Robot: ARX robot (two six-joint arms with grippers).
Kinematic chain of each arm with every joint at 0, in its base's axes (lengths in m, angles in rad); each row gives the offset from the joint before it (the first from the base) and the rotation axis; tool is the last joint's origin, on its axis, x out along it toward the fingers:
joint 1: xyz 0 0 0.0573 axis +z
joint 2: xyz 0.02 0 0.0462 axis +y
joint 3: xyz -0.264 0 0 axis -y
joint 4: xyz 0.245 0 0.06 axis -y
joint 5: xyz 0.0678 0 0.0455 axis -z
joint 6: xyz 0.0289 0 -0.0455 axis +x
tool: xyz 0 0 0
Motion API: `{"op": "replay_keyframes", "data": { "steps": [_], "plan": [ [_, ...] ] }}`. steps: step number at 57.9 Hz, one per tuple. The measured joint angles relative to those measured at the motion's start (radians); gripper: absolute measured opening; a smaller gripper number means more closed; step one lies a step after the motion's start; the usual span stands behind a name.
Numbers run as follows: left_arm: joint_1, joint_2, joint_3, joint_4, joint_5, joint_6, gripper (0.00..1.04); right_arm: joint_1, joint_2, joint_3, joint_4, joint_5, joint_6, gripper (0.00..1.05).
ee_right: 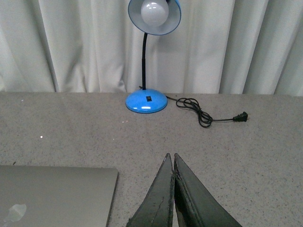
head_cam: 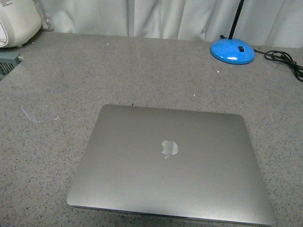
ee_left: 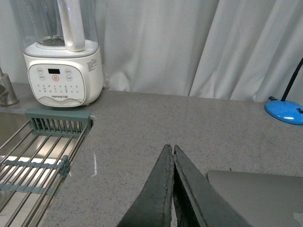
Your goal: Close laptop
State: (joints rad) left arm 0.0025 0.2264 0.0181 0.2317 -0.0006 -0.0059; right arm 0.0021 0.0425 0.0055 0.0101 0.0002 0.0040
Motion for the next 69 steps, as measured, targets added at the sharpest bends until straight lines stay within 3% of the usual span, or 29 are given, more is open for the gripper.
{"op": "replay_keyframes", "data": {
  "steps": [10,16,27,45,57,69],
  "plan": [
    [0.0,-0.055,0.0,-0.056,0.0,0.001,0.04,0.0,-0.038,0.0,-0.006,-0.002,0.0,0.01],
    [-0.001,-0.198,0.0,-0.222,0.0,0.002,0.04,0.0,-0.035,0.0,-0.011,-0.002,0.0,0.01],
    [-0.001,-0.221,0.0,-0.23,0.0,0.001,0.04,0.0,-0.038,0.0,-0.011,-0.002,-0.002,0.03],
    [-0.001,-0.222,0.0,-0.23,0.0,0.002,0.57,0.0,-0.038,0.0,-0.011,-0.002,-0.002,0.57],
    [-0.001,-0.222,0.0,-0.23,0.001,0.002,0.98,0.0,-0.038,0.0,-0.011,-0.002,-0.002,0.96],
    [-0.001,-0.222,0.0,-0.23,0.0,0.002,0.98,0.0,-0.038,0.0,-0.011,-0.002,-0.001,0.95]
  ]
}}
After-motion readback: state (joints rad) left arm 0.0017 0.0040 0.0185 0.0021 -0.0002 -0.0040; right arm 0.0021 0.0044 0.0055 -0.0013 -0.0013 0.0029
